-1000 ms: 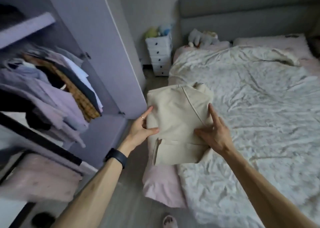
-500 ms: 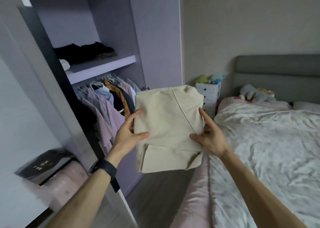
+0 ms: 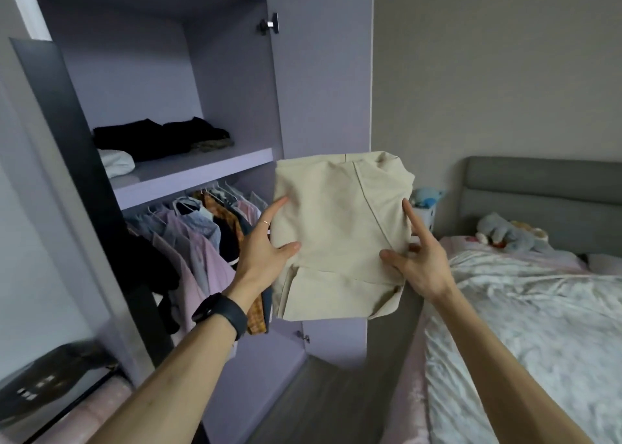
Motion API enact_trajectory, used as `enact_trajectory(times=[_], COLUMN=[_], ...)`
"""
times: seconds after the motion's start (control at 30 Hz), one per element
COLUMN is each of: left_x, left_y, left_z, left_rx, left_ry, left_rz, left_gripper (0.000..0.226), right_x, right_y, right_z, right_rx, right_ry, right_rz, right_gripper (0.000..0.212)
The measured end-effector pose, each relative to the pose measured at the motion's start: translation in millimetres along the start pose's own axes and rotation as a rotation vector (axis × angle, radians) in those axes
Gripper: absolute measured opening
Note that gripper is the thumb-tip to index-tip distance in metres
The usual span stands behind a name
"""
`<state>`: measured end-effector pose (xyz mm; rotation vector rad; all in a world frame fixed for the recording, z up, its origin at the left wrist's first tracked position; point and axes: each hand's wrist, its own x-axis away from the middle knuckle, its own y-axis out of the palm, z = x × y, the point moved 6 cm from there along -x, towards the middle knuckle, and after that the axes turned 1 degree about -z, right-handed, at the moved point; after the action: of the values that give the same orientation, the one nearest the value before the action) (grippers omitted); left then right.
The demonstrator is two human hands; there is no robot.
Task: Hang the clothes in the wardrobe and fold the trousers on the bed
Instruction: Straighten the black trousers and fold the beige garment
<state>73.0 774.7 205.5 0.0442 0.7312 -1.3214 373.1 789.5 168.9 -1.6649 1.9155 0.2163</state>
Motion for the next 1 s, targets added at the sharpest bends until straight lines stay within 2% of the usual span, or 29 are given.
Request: enact_trajectory(times=[0.23, 0.47, 0.8, 1.0], left_x=[-76.3, -183.2, -357.5, -402.6], left_y=[2.9, 10.1, -14.4, -66.1], left_z=[-24.4, -55.4, -104.6, -113.0], left_rx=[-0.124, -0.119, -0.189, -0.329], left_ry=[0.039, 0.072, 0.133, 0.132], left_rz=[0.165, 0.252, 0.372, 0.459], left_gripper=[0.09, 0.087, 0.086, 0.085], right_x=[-80.4, -195.8, -408.9, -493.1], right_y=[24.3, 60.2, 147.3, 219.1], right_z=[-12.4, 6.4, 58.1, 50.3], right_rx=[0.127, 0.196, 0.021, -0.099], right_ry=[-0.107, -0.199, -0.373, -0.436], right_rz=[0.018, 0.044, -0.019, -0.131], right_gripper=[0.093, 0.093, 0.09, 0.093])
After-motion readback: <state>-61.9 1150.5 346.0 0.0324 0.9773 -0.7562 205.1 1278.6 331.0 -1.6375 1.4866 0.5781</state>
